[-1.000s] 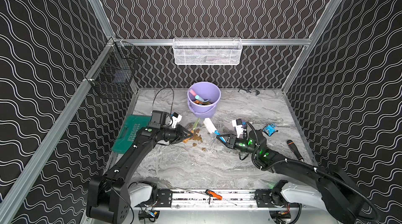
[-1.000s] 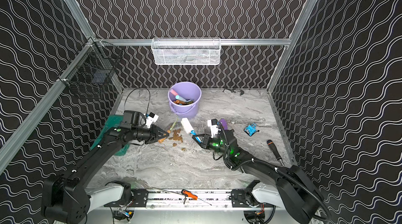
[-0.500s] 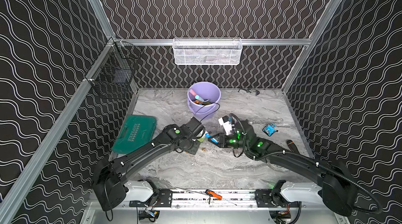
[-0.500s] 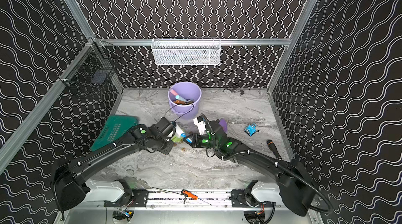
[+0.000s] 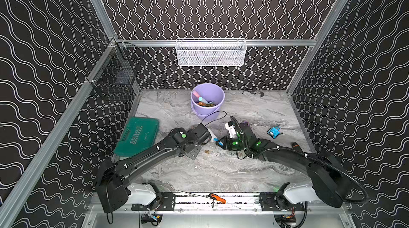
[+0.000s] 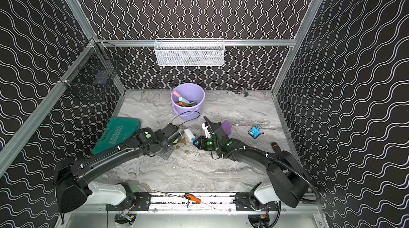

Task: Brush the soil off the hand trowel and place it into the bucket
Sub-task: Brush off the soil from the hand trowel, then place the hand trowel in the bucket.

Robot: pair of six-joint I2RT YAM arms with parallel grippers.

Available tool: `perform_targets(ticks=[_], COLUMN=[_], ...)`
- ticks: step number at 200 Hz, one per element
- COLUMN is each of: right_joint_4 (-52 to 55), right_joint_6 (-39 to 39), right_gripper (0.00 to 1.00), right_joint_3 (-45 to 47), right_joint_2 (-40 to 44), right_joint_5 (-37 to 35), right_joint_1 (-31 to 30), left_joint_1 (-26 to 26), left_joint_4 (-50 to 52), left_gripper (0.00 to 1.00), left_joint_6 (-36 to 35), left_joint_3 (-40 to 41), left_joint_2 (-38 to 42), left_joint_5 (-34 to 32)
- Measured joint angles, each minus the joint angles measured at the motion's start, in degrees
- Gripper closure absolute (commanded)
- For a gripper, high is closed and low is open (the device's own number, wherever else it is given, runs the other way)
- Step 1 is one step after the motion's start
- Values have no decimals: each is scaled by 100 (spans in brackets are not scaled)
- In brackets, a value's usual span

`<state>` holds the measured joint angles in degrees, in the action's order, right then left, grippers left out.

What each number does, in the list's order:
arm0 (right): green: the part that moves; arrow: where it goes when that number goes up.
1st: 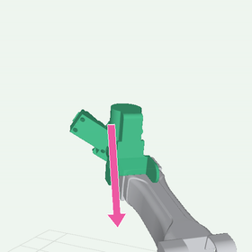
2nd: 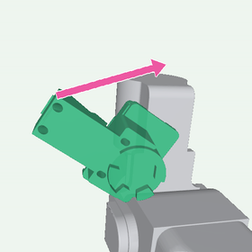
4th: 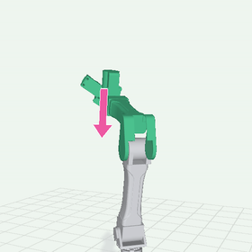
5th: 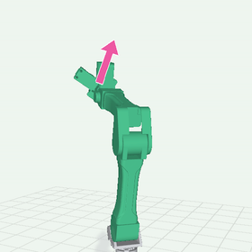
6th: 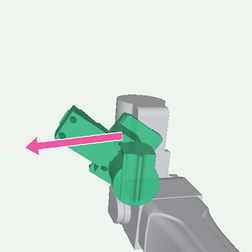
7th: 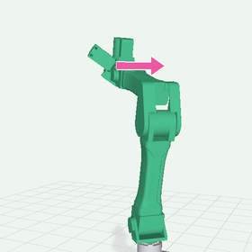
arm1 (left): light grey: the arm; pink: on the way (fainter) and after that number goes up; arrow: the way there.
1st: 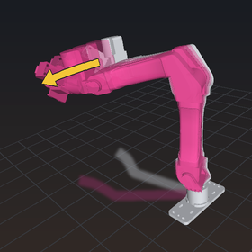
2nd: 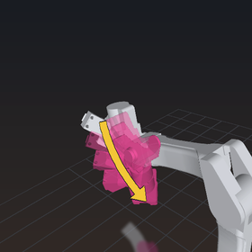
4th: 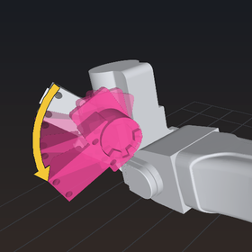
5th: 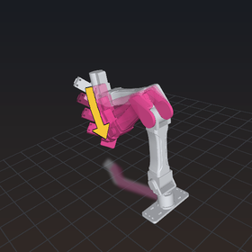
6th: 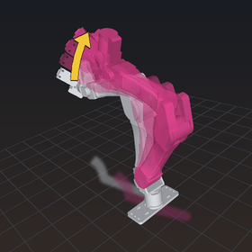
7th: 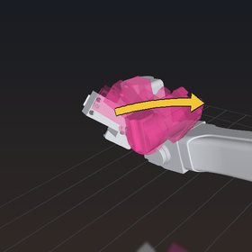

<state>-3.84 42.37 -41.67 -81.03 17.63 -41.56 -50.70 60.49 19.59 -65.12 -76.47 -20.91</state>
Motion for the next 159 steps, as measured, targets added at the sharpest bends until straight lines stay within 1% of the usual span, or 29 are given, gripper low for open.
perform_targets(ticks=[17,29,54,67,110,159], right_joint_4=[210,264,350,459,745,920], right_joint_6=[-101,-101,-129,-129,-83,9], right_gripper=[100,100,100,100,100,100], right_joint_3=[-11,11,129,256,697,855], right_joint_2=[195,461,1032,1298,2020,2365], right_joint_5=[-70,-168,-391,-501,-798,-883], right_joint_1=[28,37,46,52,76,81], left_joint_1=[0,2,83,203,831,1327], left_joint_4=[39,120,223,227,269,413], left_gripper=[100,100,100,100,100,100], left_joint_6=[-2,-4,-57,-201,-649,-1106], left_joint_3=[-46,-236,-1064,-1582,-3324,-5285], left_joint_2=[2,-7,-205,-424,-1711,-3416], left_joint_5=[-90,-160,-334,-396,-317,-195])
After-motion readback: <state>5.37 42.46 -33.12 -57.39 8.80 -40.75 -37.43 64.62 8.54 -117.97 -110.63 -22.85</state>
